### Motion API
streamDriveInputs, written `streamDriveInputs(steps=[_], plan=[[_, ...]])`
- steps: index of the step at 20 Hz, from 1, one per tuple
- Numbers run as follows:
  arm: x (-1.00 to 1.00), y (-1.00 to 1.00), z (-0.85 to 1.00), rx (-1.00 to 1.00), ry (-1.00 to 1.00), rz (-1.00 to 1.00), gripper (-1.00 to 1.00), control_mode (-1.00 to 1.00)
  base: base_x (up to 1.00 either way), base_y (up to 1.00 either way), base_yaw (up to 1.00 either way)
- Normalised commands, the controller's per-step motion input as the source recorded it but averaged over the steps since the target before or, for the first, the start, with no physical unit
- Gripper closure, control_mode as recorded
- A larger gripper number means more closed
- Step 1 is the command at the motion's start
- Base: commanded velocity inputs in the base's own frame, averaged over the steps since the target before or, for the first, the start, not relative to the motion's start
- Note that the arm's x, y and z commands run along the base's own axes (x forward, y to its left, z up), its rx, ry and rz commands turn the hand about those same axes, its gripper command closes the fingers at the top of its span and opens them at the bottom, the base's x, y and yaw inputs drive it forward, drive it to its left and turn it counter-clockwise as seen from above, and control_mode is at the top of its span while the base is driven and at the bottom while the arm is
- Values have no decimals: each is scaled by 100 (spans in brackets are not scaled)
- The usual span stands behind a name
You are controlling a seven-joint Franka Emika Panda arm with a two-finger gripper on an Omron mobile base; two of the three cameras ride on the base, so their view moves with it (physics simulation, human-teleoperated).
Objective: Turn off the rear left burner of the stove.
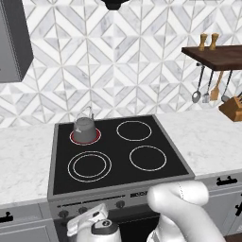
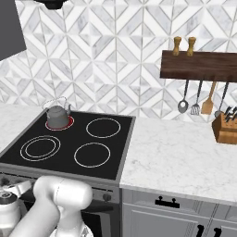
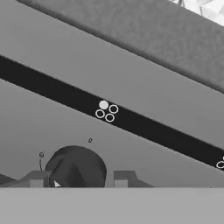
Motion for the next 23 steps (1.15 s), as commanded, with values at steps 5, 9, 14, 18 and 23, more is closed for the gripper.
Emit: streamDriveInputs(steps=[5, 9, 14, 18, 23], plan=[[-4, -32, 11, 49, 0, 0, 100, -100, 0, 0, 0], [0, -25, 21, 48, 0, 0, 100, -100, 0, 0, 0], [0, -21, 30, 44, 0, 0, 100, -100, 0, 0, 0], [0, -19, 34, 41, 0, 0, 100, -100, 0, 0, 0], [0, -19, 33, 35, 0, 0, 100, -100, 0, 0, 0]])
